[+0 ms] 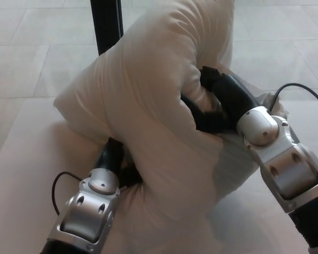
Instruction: The robot uses its left hand to press on the left side of the pillow kept in the middle of the desk and uses its right hand to lift up and the right side of the pillow and turn it over
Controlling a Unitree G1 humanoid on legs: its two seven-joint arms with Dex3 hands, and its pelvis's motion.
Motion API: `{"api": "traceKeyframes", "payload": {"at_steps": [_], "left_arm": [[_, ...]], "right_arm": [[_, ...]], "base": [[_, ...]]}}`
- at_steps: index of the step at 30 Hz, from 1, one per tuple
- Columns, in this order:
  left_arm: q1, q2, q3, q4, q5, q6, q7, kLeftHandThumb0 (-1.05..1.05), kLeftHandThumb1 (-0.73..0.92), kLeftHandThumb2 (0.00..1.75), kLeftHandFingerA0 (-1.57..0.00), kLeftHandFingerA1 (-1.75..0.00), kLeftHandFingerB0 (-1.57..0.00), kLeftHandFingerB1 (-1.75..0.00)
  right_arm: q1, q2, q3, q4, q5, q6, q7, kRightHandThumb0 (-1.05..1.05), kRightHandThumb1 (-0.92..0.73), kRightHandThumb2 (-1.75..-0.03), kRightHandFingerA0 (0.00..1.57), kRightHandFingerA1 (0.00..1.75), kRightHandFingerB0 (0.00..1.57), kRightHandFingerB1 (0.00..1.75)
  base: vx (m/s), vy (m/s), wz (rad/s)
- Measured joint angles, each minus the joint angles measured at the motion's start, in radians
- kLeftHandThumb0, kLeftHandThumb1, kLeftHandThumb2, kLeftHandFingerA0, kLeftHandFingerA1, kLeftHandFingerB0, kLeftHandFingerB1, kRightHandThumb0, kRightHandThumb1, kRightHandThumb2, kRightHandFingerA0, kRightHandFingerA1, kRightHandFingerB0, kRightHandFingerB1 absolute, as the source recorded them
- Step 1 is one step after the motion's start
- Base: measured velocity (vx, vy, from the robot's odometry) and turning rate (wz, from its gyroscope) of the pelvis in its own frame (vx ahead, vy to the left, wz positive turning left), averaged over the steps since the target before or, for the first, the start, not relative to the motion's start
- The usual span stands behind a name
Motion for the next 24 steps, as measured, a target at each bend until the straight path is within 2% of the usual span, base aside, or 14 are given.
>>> {"api": "traceKeyframes", "payload": {"at_steps": [1,2,3,4,5,6,7,8,10,12,16,17,20,24], "left_arm": [[0.003,0.000,0.000,-0.002,0.003,-0.003,0.002,-0.81,0.55,0.90,-0.19,-0.53,0.00,-0.06],[0.005,0.000,0.000,-0.003,0.004,-0.005,0.003,-0.81,0.55,0.90,-0.19,-0.53,0.00,-0.06],[0.007,0.000,0.000,-0.003,0.007,-0.010,0.005,-0.81,0.55,0.90,-0.18,-0.53,0.00,-0.05],[0.009,-0.001,0.000,-0.003,0.009,-0.013,0.007,-0.82,0.55,0.88,-0.09,-0.46,0.00,-0.03],[0.010,-0.001,0.000,-0.003,0.010,-0.015,0.008,-0.82,0.55,0.88,-0.09,-0.46,0.00,-0.03],[0.011,-0.001,0.000,-0.003,0.011,-0.018,0.008,-0.82,0.55,0.88,-0.08,-0.47,0.00,-0.02],[0.013,-0.001,0.000,-0.003,0.012,-0.021,0.009,-0.83,0.55,0.88,-0.10,-0.51,0.00,-0.01],[0.013,-0.001,0.000,-0.003,0.012,-0.023,0.009,-0.79,0.53,0.84,-0.21,-0.55,0.00,0.00],[0.015,-0.001,0.000,-0.002,0.014,-0.028,0.011,-0.90,0.59,0.92,-0.27,-0.59,0.00,0.00],[0.015,-0.001,0.000,-0.002,0.015,-0.029,0.012,-0.89,0.58,0.91,-0.27,-0.57,0.00,0.00],[0.016,-0.002,0.000,-0.002,0.020,-0.030,0.014,-0.88,0.58,0.91,-0.28,-0.58,0.00,0.00],[0.016,-0.002,0.000,-0.002,0.022,-0.030,0.015,-0.79,0.54,0.84,-0.24,-0.56,0.00,0.00],[0.017,-0.005,0.000,-0.002,0.026,-0.032,0.015,-0.84,0.57,0.89,-0.18,-0.53,0.00,-0.01],[0.018,-0.007,0.000,-0.002,0.032,-0.035,0.015,-0.80,0.55,0.87,-0.10,-0.51,0.00,-0.02]], "right_arm": [[-0.001,-0.001,0.004,0.001,-0.009,0.000,0.000,-0.89,-0.48,-1.00,1.28,1.57,0.25,0.58],[-0.001,-0.002,0.007,0.001,-0.012,0.000,0.000,-0.89,-0.48,-1.00,1.28,1.57,0.25,0.58],[-0.003,-0.004,0.012,0.001,-0.019,0.000,0.000,-0.97,-0.61,-0.73,0.88,1.75,0.29,0.53],[-0.004,-0.006,0.016,0.001,-0.024,0.000,0.000,-0.94,-0.50,-1.00,1.25,1.59,0.28,0.57],[-0.005,-0.008,0.020,0.001,-0.028,0.000,0.000,-0.94,-0.50,-1.00,1.25,1.59,0.28,0.57],[-0.006,-0.009,0.023,0.001,-0.032,0.000,0.000,-0.93,-0.51,-1.00,1.18,1.55,0.30,0.58],[-0.008,-0.012,0.028,0.001,-0.039,0.001,0.000,-0.92,-0.62,-0.67,0.79,1.71,0.32,0.51],[-0.009,-0.013,0.030,0.001,-0.043,0.001,0.000,-0.92,-0.53,-0.99,1.06,1.49,0.32,0.57],[-0.010,-0.018,0.036,0.001,-0.053,0.001,0.000,-0.92,-0.55,-0.99,0.82,1.34,0.28,0.53],[-0.012,-0.023,0.042,0.002,-0.061,0.002,0.000,-0.88,-0.62,-0.68,0.74,1.57,0.33,0.48],[-0.014,-0.033,0.057,0.002,-0.076,0.002,0.000,-0.87,-0.67,-0.60,0.73,1.60,0.33,0.47],[-0.014,-0.035,0.061,0.002,-0.082,0.002,0.000,-0.92,-0.55,-1.00,1.04,1.47,0.31,0.57],[-0.014,-0.041,0.066,0.002,-0.091,0.002,0.000,-0.92,-0.56,-1.00,0.79,1.32,0.27,0.54],[-0.014,-0.046,0.073,0.002,-0.103,0.002,0.000,-0.96,-0.58,-1.02,1.02,1.47,0.26,0.54]], "base": [[0.00,0.000,0.00],[0.00,0.000,0.00],[0.00,0.000,0.00],[0.00,0.000,0.00],[0.00,0.000,0.00],[0.00,0.000,0.00],[0.00,0.000,0.00],[0.00,0.000,0.00],[0.00,0.000,0.00],[0.00,0.000,0.00],[0.00,0.000,0.00],[0.00,0.000,0.00],[0.00,0.000,0.00],[0.00,0.000,0.00]]}}
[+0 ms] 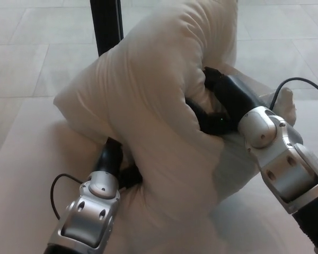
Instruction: The robot uses its left hand to press on the left side of the pillow kept in the middle of the desk and uses its right hand to lift up and the right side of the pillow and turn it over
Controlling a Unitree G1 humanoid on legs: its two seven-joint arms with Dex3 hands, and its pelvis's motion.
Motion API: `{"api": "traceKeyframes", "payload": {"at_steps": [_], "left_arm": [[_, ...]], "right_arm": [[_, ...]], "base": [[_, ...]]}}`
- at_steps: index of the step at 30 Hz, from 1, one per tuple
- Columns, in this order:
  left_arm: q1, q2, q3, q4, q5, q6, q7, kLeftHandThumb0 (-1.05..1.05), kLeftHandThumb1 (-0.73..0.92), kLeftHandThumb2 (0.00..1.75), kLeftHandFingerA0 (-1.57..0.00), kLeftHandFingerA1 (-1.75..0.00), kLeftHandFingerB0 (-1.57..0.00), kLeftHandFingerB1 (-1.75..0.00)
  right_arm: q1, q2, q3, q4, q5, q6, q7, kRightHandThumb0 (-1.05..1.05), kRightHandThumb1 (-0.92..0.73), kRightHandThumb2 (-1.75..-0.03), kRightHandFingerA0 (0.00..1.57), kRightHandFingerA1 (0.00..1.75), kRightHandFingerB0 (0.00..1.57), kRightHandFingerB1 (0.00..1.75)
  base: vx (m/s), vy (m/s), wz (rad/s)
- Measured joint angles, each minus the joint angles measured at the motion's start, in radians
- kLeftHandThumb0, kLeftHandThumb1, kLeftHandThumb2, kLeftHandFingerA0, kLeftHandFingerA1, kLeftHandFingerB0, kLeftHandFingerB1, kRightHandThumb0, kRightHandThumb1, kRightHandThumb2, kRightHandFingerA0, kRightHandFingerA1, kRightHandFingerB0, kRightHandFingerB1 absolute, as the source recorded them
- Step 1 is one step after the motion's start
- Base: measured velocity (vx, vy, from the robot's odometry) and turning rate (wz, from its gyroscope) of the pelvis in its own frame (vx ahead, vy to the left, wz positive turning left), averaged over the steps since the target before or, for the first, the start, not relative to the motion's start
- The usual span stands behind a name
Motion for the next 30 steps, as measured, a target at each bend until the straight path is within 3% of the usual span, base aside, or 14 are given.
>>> {"api": "traceKeyframes", "payload": {"at_steps": [1,2,3,4,7,8,9,11,12,13,18,19,21,30], "left_arm": [[0.000,0.000,0.000,0.000,0.001,0.000,0.000,-0.80,0.55,0.87,-0.08,-0.50,0.00,-0.03],[0.001,-0.001,0.000,0.000,0.001,-0.001,0.000,-0.82,0.55,0.87,-0.08,-0.43,0.00,-0.01],[0.001,-0.001,0.000,0.000,0.002,-0.001,0.000,-0.82,0.55,0.87,-0.08,-0.43,0.00,-0.01],[0.001,-0.001,-0.001,0.000,0.002,-0.001,0.000,-0.76,0.52,0.85,-0.09,-0.51,0.00,-0.04],[0.002,-0.001,-0.007,-0.005,0.003,-0.001,0.000,-0.74,0.51,0.80,-0.03,-0.45,0.00,0.00],[0.003,-0.001,-0.010,-0.007,0.003,-0.001,0.000,-0.77,0.52,0.90,-0.29,-0.59,0.00,-0.17],[0.003,-0.001,-0.015,-0.009,0.004,-0.001,0.000,-0.60,0.71,0.62,-0.46,-0.86,-0.01,-0.24],[0.009,0.004,-0.013,-0.020,0.004,-0.002,0.000,-0.86,0.53,0.90,-0.40,-0.65,0.00,-0.02],[0.013,0.006,-0.012,-0.027,0.004,-0.004,0.000,-0.76,0.64,0.59,-0.35,-0.52,0.00,-0.07],[0.022,0.014,-0.007,-0.039,0.002,-0.007,-0.002,-0.78,0.51,0.88,-0.28,-0.59,0.00,-0.11],[0.090,0.091,0.064,-0.106,-0.030,-0.038,-0.050,-0.76,0.54,0.75,-0.35,-0.58,0.00,-0.12],[0.102,0.104,0.079,-0.117,-0.039,-0.043,-0.062,-0.77,0.48,0.89,-0.27,-0.59,0.00,-0.14],[0.124,0.139,0.120,-0.131,-0.060,-0.053,-0.095,-0.78,0.47,0.90,-0.37,-0.59,0.00,-0.16],[0.172,0.322,0.318,-0.130,-0.145,-0.054,-0.220,-0.75,0.51,0.88,-0.35,-0.55,-0.02,-0.17]], "right_arm": [[0.000,-0.001,0.001,0.000,-0.003,0.000,0.000,-0.92,-0.65,-0.71,0.83,1.75,0.29,0.49],[0.000,-0.002,0.001,0.000,-0.005,0.000,0.000,-0.92,-0.54,-1.01,1.17,1.54,0.27,0.58],[0.000,-0.003,0.001,0.000,-0.006,0.000,0.000,-0.92,-0.54,-1.01,1.17,1.54,0.27,0.58],[0.000,-0.003,0.001,0.000,-0.008,0.001,0.000,-0.94,-0.66,-0.61,0.81,1.53,0.26,0.51],[0.004,-0.003,-0.013,-0.006,-0.006,0.002,0.001,-0.86,-0.67,-0.61,0.78,1.25,0.30,0.46],[0.007,-0.003,-0.023,-0.009,-0.003,0.002,0.002,-0.82,-0.63,-0.64,0.79,1.57,0.28,0.43],[0.011,-0.001,-0.038,-0.012,0.001,0.003,0.003,-0.66,-0.68,-0.61,0.59,0.85,0.35,0.34],[0.017,0.004,-0.091,-0.024,0.018,0.008,0.006,-0.77,-0.71,-0.62,0.55,0.83,0.29,0.36],[0.018,0.006,-0.114,-0.028,0.024,0.010,0.007,-0.82,-0.75,-0.63,0.52,0.43,0.34,0.31],[0.019,0.006,-0.147,-0.032,0.036,0.012,0.011,-0.86,-0.75,-0.64,0.51,0.43,0.32,0.31],[0.022,-0.031,-0.332,-0.039,0.102,0.017,0.049,-0.81,-0.72,-0.62,0.50,0.45,0.32,0.30],[0.023,-0.040,-0.363,-0.039,0.114,0.019,0.059,-0.89,-0.62,-0.97,0.39,0.54,0.11,0.39],[0.028,-0.069,-0.428,-0.038,0.140,0.025,0.081,-0.81,-0.73,-0.63,0.46,0.45,0.25,0.29],[0.085,-0.232,-0.683,0.034,0.242,0.026,0.183,-0.85,-0.73,-0.63,0.49,0.46,0.35,0.32]], "base": [[0.00,0.000,0.00],[0.00,0.000,0.00],[0.00,0.000,0.00],[0.00,0.000,0.00],[0.00,0.000,0.00],[0.00,0.000,0.00],[0.00,0.000,0.00],[0.00,0.000,0.00],[0.00,0.000,0.00],[0.00,0.000,0.00],[0.00,0.000,0.00],[0.00,0.000,0.00],[0.00,0.000,0.00],[0.00,0.000,0.00]]}}
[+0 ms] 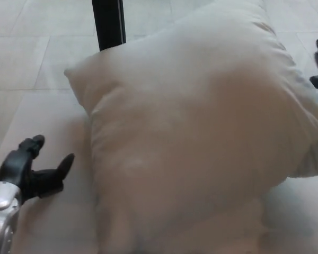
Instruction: The robot uses its left hand to press on the left side of the pillow kept in the middle of the desk and uses its right hand to lift up and the right side of the pillow and turn it over
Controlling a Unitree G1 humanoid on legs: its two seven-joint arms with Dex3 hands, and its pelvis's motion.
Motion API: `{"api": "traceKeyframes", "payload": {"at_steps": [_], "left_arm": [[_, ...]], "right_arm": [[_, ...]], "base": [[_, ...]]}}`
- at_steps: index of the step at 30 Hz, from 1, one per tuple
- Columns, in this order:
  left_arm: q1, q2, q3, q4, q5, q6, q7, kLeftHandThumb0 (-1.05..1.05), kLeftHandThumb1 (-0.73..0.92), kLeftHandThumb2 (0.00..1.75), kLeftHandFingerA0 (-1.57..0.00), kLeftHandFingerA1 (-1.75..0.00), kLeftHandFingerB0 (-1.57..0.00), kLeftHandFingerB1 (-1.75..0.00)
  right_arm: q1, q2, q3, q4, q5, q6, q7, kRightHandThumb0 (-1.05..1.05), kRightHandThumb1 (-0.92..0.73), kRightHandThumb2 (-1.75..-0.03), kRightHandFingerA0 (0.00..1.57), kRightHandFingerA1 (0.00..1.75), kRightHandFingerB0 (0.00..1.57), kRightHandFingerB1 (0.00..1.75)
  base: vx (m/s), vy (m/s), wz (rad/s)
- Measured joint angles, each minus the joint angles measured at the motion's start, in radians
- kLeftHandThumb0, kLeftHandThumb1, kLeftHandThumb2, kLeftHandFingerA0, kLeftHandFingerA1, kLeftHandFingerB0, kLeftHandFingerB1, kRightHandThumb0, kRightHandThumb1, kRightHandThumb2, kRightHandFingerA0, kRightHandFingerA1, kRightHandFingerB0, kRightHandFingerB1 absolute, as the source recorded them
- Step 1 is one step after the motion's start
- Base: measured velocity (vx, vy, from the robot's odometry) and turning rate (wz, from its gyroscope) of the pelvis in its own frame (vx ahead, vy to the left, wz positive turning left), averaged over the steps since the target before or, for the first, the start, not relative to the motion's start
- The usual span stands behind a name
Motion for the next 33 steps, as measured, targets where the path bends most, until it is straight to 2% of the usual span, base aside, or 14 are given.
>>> {"api": "traceKeyframes", "payload": {"at_steps": [1,2,10,11,12,13,14,16,19,24,25,29,30,33], "left_arm": [[0.000,0.007,0.006,0.000,-0.002,0.000,-0.003,-0.75,0.67,0.60,-0.42,-0.43,0.00,-0.18],[-0.001,0.021,0.024,-0.002,-0.014,0.002,-0.019,-0.80,0.53,0.92,-0.34,-0.57,0.00,-0.11],[-0.089,0.162,0.200,-0.101,-0.107,0.045,-0.110,-0.74,0.73,0.62,-0.31,-0.49,0.00,-0.09],[-0.099,0.170,0.219,-0.110,-0.120,0.051,-0.118,-0.79,0.58,0.95,-0.26,-0.57,0.00,-0.11],[-0.106,0.173,0.236,-0.115,-0.131,0.057,-0.124,-0.79,0.77,0.63,-0.37,-0.50,0.00,-0.13],[-0.108,0.179,0.252,-0.119,-0.140,0.063,-0.128,-0.85,0.61,0.99,-0.34,-0.62,0.00,-0.10],[-0.106,0.186,0.263,-0.127,-0.145,0.068,-0.130,-0.80,0.74,0.62,-0.36,-0.52,0.00,-0.15],[-0.089,0.202,0.317,-0.154,-0.163,0.079,-0.134,-0.78,0.60,0.98,-0.22,-0.56,0.00,-0.17],[-0.036,0.229,0.388,-0.185,-0.184,0.099,-0.143,-0.77,0.79,0.64,-0.27,-0.46,0.00,-0.11],[0.113,0.243,0.519,-0.203,-0.215,0.107,-0.161,-1.05,0.56,1.00,-0.53,-0.67,-0.13,-0.73],[0.156,0.242,0.547,-0.202,-0.221,0.107,-0.166,-1.01,0.64,0.59,-0.55,-0.64,-0.12,-0.88],[0.292,0.219,0.626,-0.194,-0.237,0.104,-0.173,-1.03,0.65,0.58,-0.60,-0.65,-0.10,-0.90],[0.343,0.205,0.642,-0.185,-0.237,0.097,-0.175,-1.02,0.46,0.92,-0.56,-0.68,-0.15,-0.81],[0.460,0.161,0.685,-0.139,-0.240,0.067,-0.179,-1.05,0.59,0.55,-0.54,-0.73,-0.02,-1.07]], "right_arm": [[-0.002,-0.005,-0.005,0.020,0.002,-0.003,0.002,-0.94,-0.71,-0.62,0.53,0.52,0.36,0.35],[-0.004,-0.014,-0.024,0.071,0.014,-0.012,0.016,-0.83,-0.72,-0.63,0.49,0.47,0.36,0.31],[0.081,-0.170,-0.229,0.080,0.122,0.012,0.115,-0.76,-0.74,-0.63,0.50,0.44,0.34,0.31],[0.093,-0.187,-0.247,0.081,0.132,0.016,0.121,-0.74,-0.70,-0.62,0.48,0.46,0.35,0.31],[0.104,-0.200,-0.267,0.085,0.140,0.020,0.125,-0.74,-0.73,-0.62,0.45,0.46,0.33,0.31],[0.115,-0.210,-0.293,0.091,0.151,0.024,0.127,-0.75,-0.73,-0.63,0.45,0.46,0.31,0.30],[0.128,-0.223,-0.320,0.102,0.161,0.027,0.129,-0.75,-0.70,-0.62,0.46,0.46,0.35,0.31],[0.166,-0.253,-0.391,0.134,0.181,0.031,0.133,-0.82,-0.60,-0.66,0.43,0.48,0.36,0.34],[0.230,-0.290,-0.488,0.175,0.213,0.034,0.137,-0.83,-0.66,-0.61,0.53,0.46,0.46,0.35],[0.385,-0.339,-0.604,0.269,0.242,-0.001,0.156,-0.94,-0.61,-0.60,0.65,0.58,0.47,0.47],[0.422,-0.346,-0.631,0.299,0.248,-0.015,0.161,-0.95,-0.61,-0.60,0.66,0.55,0.48,0.44],[0.512,-0.349,-0.705,0.370,0.262,-0.048,0.159,-0.88,-0.69,-0.61,0.58,0.58,0.38,0.46],[0.539,-0.349,-0.727,0.390,0.266,-0.059,0.157,-0.90,-0.70,-0.62,0.62,0.60,0.36,0.48],[0.600,-0.347,-0.786,0.430,0.278,-0.089,0.142,-0.95,-0.69,-0.63,0.53,0.58,0.34,0.49]], "base": [[0.00,0.000,0.00],[0.00,0.000,0.00],[0.00,0.000,0.00],[0.00,0.000,0.00],[0.00,0.000,0.00],[0.00,0.000,0.00],[0.00,0.000,0.00],[0.00,0.000,0.00],[0.00,0.000,0.00],[0.00,0.000,0.00],[0.00,0.000,0.00],[0.00,0.000,0.00],[0.00,0.000,0.00],[0.00,0.000,0.00]]}}
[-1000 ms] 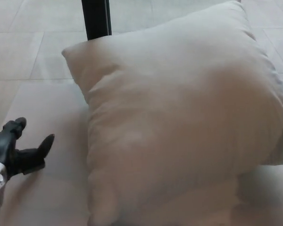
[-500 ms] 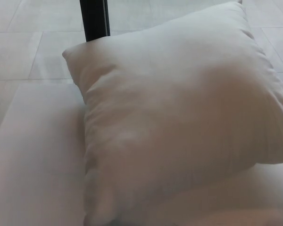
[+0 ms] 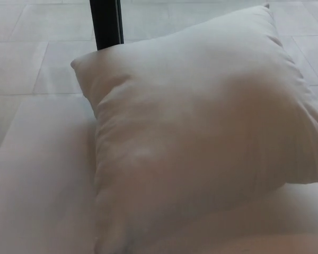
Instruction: The robot uses its left hand to press on the left side of the pillow kept in the middle of the desk and uses its right hand to lift up and the right side of the pillow and turn it over
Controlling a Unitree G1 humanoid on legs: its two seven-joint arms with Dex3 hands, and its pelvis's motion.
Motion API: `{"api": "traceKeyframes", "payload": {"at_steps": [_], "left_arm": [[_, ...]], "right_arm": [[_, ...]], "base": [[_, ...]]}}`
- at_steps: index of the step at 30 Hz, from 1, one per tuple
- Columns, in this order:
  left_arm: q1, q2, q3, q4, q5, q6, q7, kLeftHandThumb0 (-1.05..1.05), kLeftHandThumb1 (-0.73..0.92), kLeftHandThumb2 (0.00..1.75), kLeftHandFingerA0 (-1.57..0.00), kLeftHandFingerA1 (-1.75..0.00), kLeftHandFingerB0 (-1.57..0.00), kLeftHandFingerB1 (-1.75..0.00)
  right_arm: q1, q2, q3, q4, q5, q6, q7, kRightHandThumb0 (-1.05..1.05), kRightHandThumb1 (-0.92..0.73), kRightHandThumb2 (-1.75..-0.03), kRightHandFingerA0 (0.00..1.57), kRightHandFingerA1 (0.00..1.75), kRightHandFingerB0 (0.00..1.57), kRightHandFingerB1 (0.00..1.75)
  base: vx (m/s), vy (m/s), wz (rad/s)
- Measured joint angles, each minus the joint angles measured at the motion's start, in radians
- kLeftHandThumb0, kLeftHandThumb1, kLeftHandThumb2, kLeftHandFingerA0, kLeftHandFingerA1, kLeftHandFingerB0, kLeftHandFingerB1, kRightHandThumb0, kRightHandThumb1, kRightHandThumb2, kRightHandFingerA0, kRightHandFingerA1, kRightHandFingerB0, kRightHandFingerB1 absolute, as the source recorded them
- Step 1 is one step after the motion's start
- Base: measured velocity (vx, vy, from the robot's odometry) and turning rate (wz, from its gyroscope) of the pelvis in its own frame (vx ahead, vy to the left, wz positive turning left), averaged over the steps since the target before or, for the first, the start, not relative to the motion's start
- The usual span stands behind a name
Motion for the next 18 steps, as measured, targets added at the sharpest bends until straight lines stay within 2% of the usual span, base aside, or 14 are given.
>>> {"api": "traceKeyframes", "payload": {"at_steps": [3,6,7,8,9,10,11,12,13,14,15,16,17,18], "left_arm": [[0.096,-0.047,0.034,0.071,-0.002,-0.035,-0.001,-1.05,0.60,0.52,-0.52,-0.81,0.00,-1.15],[0.153,-0.079,0.050,0.136,-0.003,-0.069,-0.001,-1.04,0.57,0.57,-0.42,-0.90,0.00,-1.14],[0.167,-0.090,0.055,0.158,-0.004,-0.080,-0.001,-1.01,0.46,0.91,-0.39,-0.83,-0.08,-0.88],[0.179,-0.099,0.060,0.172,-0.005,-0.088,-0.001,-1.03,0.46,0.92,-0.42,-0.83,-0.10,-0.89],[0.194,-0.117,0.068,0.191,-0.007,-0.099,0.000,-1.05,0.59,0.61,-0.43,-0.86,0.00,-1.13],[0.206,-0.131,0.074,0.204,-0.008,-0.106,0.001,-1.04,0.57,0.60,-0.39,-0.84,0.00,-1.11],[0.232,-0.157,0.082,0.227,-0.009,-0.120,0.001,-1.05,0.55,0.62,-0.38,-0.82,0.00,-1.11],[0.244,-0.169,0.084,0.237,-0.010,-0.127,0.001,-1.01,0.56,0.59,-0.40,-0.84,0.00,-1.14],[0.263,-0.187,0.089,0.254,-0.011,-0.141,0.001,-1.01,0.56,0.59,-0.40,-0.84,0.00,-1.14],[0.275,-0.198,0.093,0.267,-0.012,-0.150,0.001,-1.04,0.46,0.93,-0.33,-0.78,-0.06,-0.86],[0.293,-0.212,0.099,0.286,-0.012,-0.164,0.001,-1.04,0.46,0.93,-0.33,-0.78,-0.06,-0.86],[0.305,-0.219,0.102,0.296,-0.012,-0.173,0.001,-1.02,0.61,0.55,-0.41,-0.91,0.00,-1.18],[0.324,-0.227,0.104,0.320,-0.010,-0.191,0.002,-1.02,0.61,0.55,-0.41,-0.91,0.00,-1.18],[0.333,-0.229,0.105,0.334,-0.009,-0.199,0.003,-1.02,0.62,0.56,-0.52,-1.00,0.00,-1.17]], "right_arm": [[0.043,0.012,-0.050,0.048,0.009,-0.027,-0.023,-0.95,-0.75,-0.62,0.42,0.61,0.28,0.53],[0.065,0.033,-0.075,0.081,0.010,-0.049,-0.045,-0.90,-0.69,-0.61,0.42,0.59,0.20,0.55],[0.070,0.043,-0.083,0.087,0.010,-0.056,-0.055,-0.82,-0.67,-0.61,0.45,0.64,0.22,0.57],[0.074,0.051,-0.091,0.090,0.011,-0.061,-0.063,-0.80,-0.69,-0.61,0.45,0.68,0.24,0.58],[0.078,0.069,-0.106,0.092,0.011,-0.072,-0.077,-0.76,-0.71,-0.61,0.37,0.71,0.26,0.58],[0.081,0.083,-0.115,0.093,0.012,-0.080,-0.088,-0.78,-0.55,-1.01,0.34,0.71,0.23,0.61],[0.089,0.112,-0.135,0.098,0.015,-0.097,-0.110,-0.81,-0.68,-0.63,0.31,0.72,0.22,0.62],[0.095,0.126,-0.146,0.101,0.016,-0.107,-0.119,-0.87,-0.55,-1.03,0.31,0.70,0.17,0.60],[0.108,0.149,-0.157,0.104,0.018,-0.122,-0.135,-0.87,-0.55,-1.03,0.31,0.70,0.17,0.60],[0.119,0.161,-0.161,0.112,0.018,-0.132,-0.145,-0.86,-0.71,-0.62,0.31,0.74,0.20,0.61],[0.137,0.177,-0.167,0.125,0.019,-0.146,-0.159,-0.86,-0.71,-0.62,0.31,0.74,0.20,0.61],[0.148,0.185,-0.168,0.133,0.019,-0.154,-0.168,-0.88,-0.71,-0.61,0.43,0.91,0.17,0.63],[0.167,0.194,-0.169,0.153,0.019,-0.171,-0.181,-0.88,-0.71,-0.61,0.43,0.91,0.17,0.63],[0.177,0.197,-0.168,0.165,0.019,-0.180,-0.187,-0.91,-0.73,-0.62,0.26,0.71,0.17,0.59]], "base": [[0.00,0.000,0.00],[0.00,0.000,0.00],[0.00,0.000,0.00],[0.00,0.000,0.00],[0.00,0.000,0.00],[0.00,0.000,0.00],[0.00,0.000,0.00],[0.00,0.000,0.00],[0.00,0.000,0.00],[0.00,0.000,0.00],[0.00,0.000,0.00],[0.00,0.000,0.00],[0.00,0.000,0.00],[0.00,0.000,0.00]]}}
